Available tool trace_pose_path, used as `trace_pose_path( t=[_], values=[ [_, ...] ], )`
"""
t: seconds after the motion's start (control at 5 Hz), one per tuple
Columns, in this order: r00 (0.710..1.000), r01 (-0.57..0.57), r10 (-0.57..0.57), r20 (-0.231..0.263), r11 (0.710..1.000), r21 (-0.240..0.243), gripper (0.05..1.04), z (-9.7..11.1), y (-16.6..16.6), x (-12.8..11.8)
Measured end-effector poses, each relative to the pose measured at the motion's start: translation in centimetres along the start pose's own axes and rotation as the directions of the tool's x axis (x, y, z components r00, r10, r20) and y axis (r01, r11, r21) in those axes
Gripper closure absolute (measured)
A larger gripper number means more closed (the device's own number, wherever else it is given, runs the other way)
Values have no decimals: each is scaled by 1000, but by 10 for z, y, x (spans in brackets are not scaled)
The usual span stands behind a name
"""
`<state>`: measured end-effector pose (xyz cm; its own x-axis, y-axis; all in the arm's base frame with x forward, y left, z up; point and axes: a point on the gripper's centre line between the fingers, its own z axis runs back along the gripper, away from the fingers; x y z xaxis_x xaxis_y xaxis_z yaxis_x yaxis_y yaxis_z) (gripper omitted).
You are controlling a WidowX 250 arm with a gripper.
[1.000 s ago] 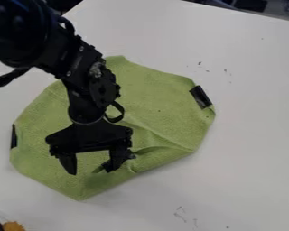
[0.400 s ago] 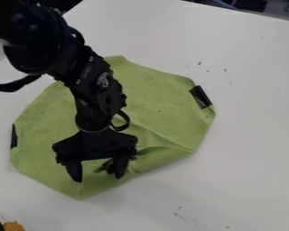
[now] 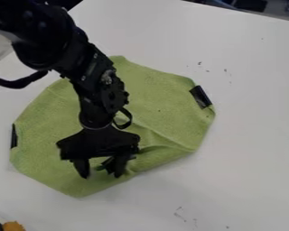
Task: Unfold the cloth
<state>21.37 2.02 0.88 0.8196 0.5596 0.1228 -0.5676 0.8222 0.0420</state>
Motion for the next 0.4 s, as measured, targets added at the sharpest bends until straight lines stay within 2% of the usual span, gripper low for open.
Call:
trace_pose_path(
  t=[0.2, 0.4],
  values=[
    [1000, 1, -1, 4, 1000, 0, 713, 0, 0, 0],
    [1000, 0, 0, 1, 1000, 8, 917, 0, 2, 0]
  ],
)
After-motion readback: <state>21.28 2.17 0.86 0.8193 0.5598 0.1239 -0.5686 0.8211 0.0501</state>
